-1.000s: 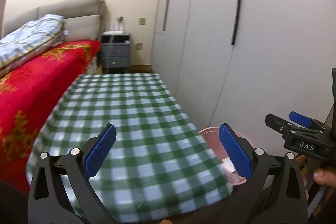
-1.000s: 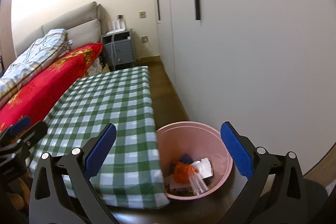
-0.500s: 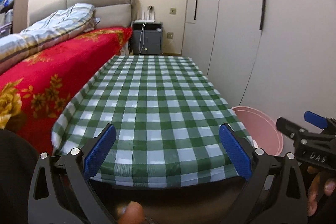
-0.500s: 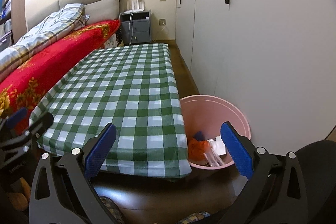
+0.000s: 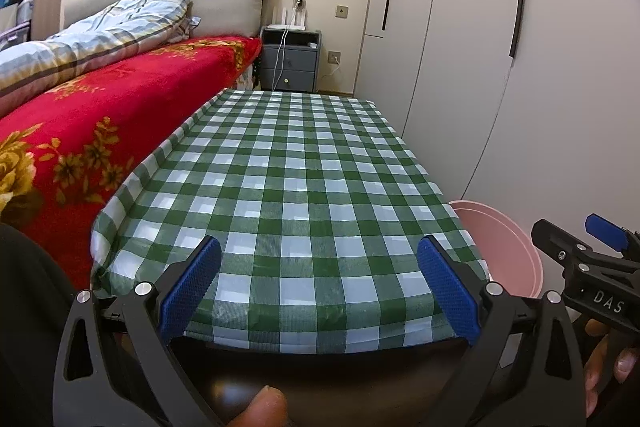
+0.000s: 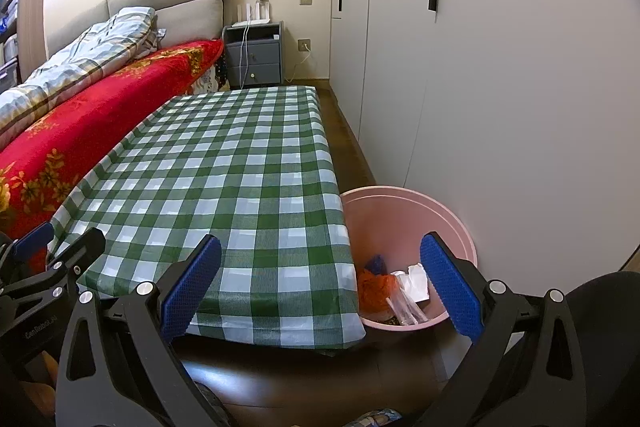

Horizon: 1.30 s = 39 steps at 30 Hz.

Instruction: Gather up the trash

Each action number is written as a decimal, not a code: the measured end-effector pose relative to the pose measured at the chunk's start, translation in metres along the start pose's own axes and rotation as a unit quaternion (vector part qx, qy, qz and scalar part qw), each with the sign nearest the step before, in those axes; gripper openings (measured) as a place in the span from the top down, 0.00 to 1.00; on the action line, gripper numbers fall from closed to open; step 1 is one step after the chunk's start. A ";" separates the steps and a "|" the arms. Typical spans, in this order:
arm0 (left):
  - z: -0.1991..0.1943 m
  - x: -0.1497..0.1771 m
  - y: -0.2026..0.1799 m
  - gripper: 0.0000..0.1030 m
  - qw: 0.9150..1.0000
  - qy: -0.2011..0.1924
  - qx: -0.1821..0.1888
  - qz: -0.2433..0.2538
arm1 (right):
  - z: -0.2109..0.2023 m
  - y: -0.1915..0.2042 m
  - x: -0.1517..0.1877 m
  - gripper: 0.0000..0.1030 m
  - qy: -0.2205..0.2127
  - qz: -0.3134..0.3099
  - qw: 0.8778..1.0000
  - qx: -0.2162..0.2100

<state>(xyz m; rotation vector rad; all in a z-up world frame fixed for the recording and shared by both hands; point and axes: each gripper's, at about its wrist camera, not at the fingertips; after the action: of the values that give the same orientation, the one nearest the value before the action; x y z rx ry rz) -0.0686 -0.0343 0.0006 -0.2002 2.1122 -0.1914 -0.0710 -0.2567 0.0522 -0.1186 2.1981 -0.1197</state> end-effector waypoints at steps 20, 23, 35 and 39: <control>-0.001 0.001 0.000 0.08 1.000 0.000 -0.002 0.002 | 0.003 0.000 -0.001 0.05 0.000 0.000 1.000 0.004; -0.001 0.001 0.000 0.08 1.000 0.001 -0.001 0.002 | 0.003 -0.001 -0.001 0.05 -0.001 0.000 1.000 0.004; -0.002 0.000 0.000 0.08 1.000 0.001 -0.002 0.002 | 0.003 0.000 -0.001 0.05 -0.001 -0.001 1.000 0.005; -0.001 0.000 0.000 0.08 1.000 0.001 -0.002 0.003 | 0.004 0.000 -0.001 0.05 0.000 0.000 1.000 0.005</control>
<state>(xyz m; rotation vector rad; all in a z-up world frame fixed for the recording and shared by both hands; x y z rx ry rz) -0.0701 -0.0344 0.0010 -0.1964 2.1153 -0.1844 -0.0674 -0.2567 0.0511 -0.1141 2.1963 -0.1303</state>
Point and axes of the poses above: each gripper's, at about its wrist camera, not at the fingertips, and z roughly the way its jaws point, y to its left, x to its underside, and after that the axes turned 7 degrees about -z, right-handed
